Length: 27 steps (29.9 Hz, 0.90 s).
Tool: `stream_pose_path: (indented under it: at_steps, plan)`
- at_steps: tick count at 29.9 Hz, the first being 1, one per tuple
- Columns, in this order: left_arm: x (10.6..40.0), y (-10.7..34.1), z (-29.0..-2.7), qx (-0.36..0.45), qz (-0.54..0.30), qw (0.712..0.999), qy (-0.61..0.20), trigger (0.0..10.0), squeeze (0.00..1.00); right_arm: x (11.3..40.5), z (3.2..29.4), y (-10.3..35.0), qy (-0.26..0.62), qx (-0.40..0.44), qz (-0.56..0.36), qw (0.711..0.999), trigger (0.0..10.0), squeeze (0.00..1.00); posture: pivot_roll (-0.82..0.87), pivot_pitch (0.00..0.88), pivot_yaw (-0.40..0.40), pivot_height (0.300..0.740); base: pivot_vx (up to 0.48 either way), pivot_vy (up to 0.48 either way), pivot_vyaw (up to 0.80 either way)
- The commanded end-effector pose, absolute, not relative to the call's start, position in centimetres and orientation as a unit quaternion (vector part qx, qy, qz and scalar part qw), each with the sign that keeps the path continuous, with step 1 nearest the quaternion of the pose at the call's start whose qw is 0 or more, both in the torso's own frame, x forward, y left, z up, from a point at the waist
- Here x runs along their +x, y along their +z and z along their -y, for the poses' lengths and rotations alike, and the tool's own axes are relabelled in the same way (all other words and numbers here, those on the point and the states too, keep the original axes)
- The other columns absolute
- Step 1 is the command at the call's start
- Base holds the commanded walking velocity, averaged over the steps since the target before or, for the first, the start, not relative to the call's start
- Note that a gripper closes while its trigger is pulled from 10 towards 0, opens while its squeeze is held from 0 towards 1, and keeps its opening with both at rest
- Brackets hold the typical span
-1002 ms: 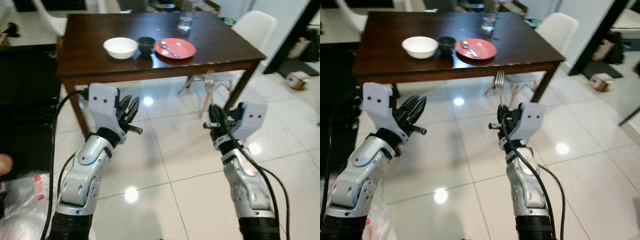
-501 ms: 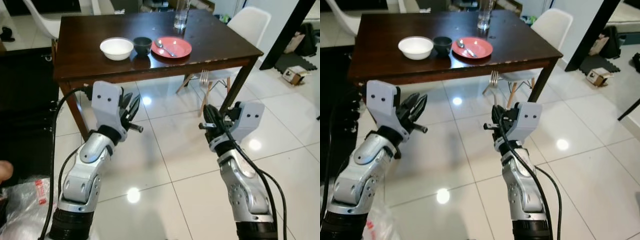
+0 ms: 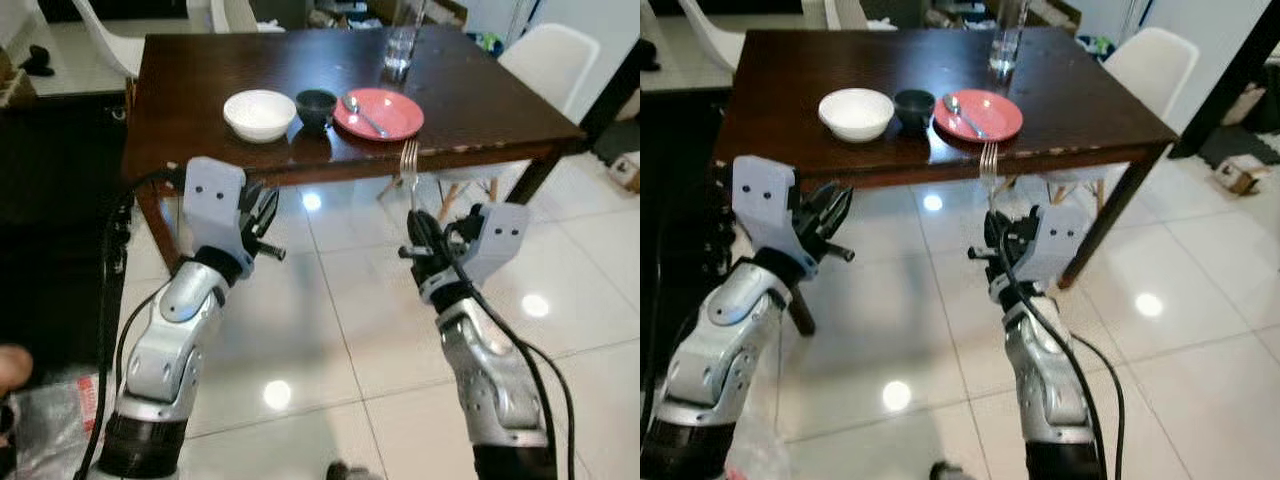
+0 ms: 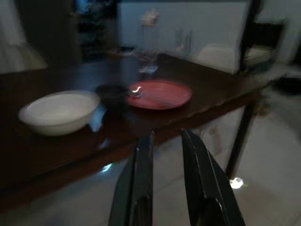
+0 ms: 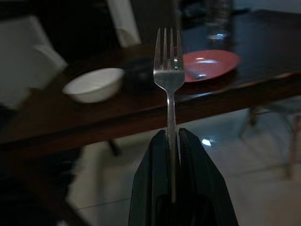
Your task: Setting the table
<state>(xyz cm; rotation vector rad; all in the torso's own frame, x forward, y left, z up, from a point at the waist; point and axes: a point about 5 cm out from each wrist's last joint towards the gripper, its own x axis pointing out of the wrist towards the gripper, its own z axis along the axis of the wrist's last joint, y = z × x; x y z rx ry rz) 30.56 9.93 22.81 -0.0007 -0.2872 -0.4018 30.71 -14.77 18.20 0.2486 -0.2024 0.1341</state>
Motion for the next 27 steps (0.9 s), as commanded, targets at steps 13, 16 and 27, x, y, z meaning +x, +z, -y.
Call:
stream_pose_path:
  at_steps: [13, 16, 27]
  plan:
    - [30.38, 22.1, -9.92, 0.005, 0.133, 0.97, -0.204, 10.0, 0.0, 30.61, 14.84, 17.96, 0.061, 0.121, 0.097, 0.986, 10.0, 0.0, -0.02, 0.044, 0.037, 0.74, 0.465, 0.0, 0.0]
    - [30.39, 22.07, -9.91, 0.005, 0.133, 0.97, -0.204, 10.0, 0.0, 30.62, 14.88, 17.95, 0.061, 0.12, 0.097, 0.986, 10.0, 0.0, -0.02, 0.044, 0.037, 0.74, 0.46, 0.0, 0.0]
    - [30.4, 21.83, -9.95, 0.005, 0.129, 0.971, -0.203, 10.0, 0.0, 30.59, 14.89, 17.89, 0.063, 0.118, 0.095, 0.986, 10.0, 0.0, -0.02, 0.042, 0.035, 0.74, 0.447, 0.0, 0.0]
